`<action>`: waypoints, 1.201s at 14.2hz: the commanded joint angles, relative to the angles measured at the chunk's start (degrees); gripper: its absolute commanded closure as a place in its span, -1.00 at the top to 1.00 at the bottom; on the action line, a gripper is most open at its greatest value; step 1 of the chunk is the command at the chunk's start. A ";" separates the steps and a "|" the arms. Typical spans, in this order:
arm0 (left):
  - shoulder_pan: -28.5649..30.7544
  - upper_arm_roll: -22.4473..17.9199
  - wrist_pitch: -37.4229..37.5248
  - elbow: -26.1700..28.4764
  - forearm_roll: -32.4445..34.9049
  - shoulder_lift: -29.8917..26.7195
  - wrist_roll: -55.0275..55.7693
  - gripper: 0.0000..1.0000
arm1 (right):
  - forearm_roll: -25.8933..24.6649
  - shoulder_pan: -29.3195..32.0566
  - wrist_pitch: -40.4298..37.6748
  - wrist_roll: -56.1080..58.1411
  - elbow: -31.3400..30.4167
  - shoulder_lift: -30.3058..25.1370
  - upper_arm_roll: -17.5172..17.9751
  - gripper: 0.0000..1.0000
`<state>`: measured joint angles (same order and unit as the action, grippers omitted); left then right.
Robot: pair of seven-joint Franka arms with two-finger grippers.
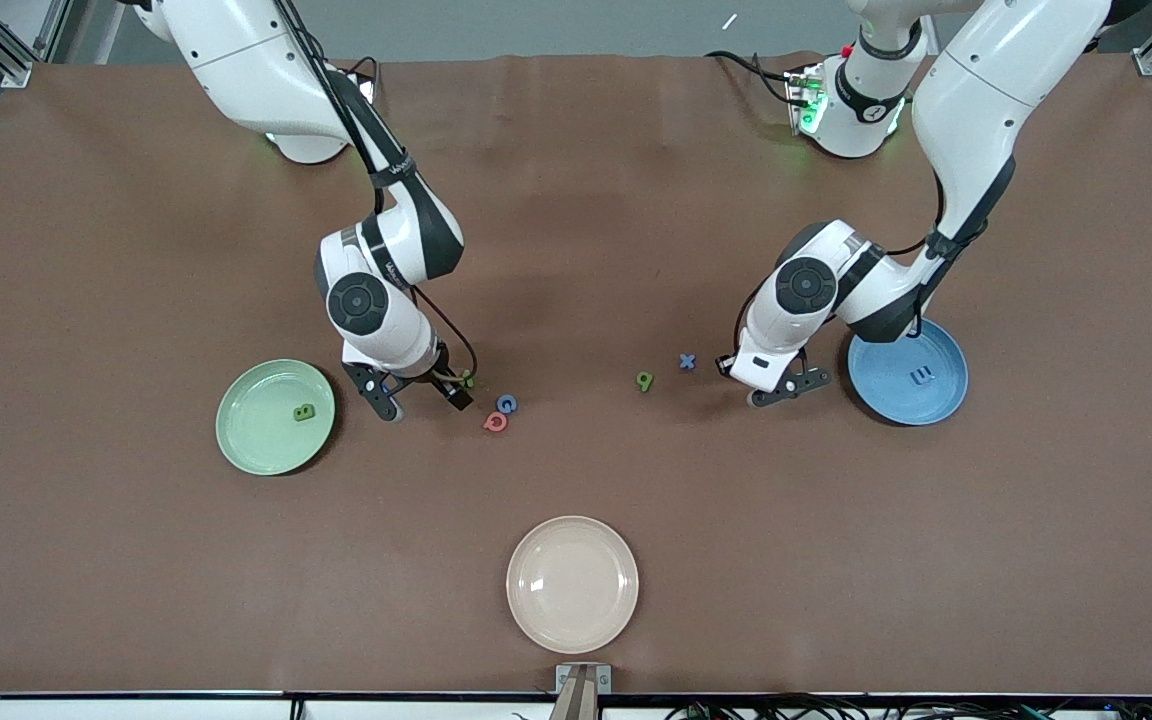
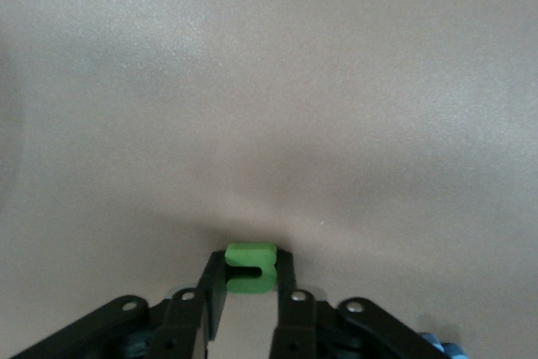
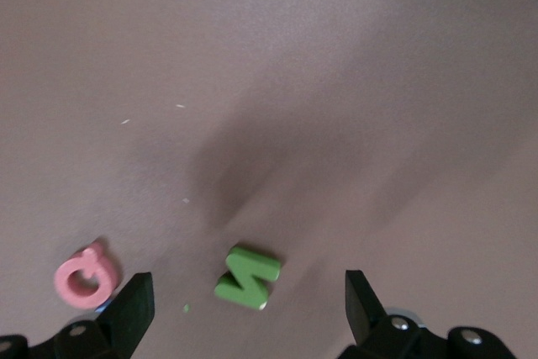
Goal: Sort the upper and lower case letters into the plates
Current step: 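Carry the n to the blue plate while the right gripper grasps green N, then release the n into the blue plate while the right gripper drops N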
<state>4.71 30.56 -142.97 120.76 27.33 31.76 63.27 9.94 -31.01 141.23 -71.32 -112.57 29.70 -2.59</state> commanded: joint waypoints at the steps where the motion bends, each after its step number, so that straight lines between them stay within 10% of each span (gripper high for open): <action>1: 0.57 0.38 1.02 1.40 0.45 -4.75 1.06 -0.59 | -0.18 -1.24 2.38 -1.11 -1.51 0.26 -0.66 0.89; 6: 8.35 6.24 8.58 0.88 -1.48 -10.66 -6.20 -0.61 | -0.27 -2.03 5.37 -1.19 -1.42 2.64 -0.84 0.58; 12: 41.83 28.13 15.71 4.73 -1.67 -10.84 -33.88 -0.61 | -0.27 -2.65 5.28 -2.86 -1.42 2.82 -0.75 0.14; 17: 52.84 29.65 12.74 9.22 0.87 -10.58 -47.25 -0.61 | -0.44 -2.21 4.49 -2.25 -1.16 2.82 -0.75 -0.86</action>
<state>54.35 58.95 -127.99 127.46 26.92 21.88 19.85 9.89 -32.71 145.44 -72.77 -113.08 32.47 -2.87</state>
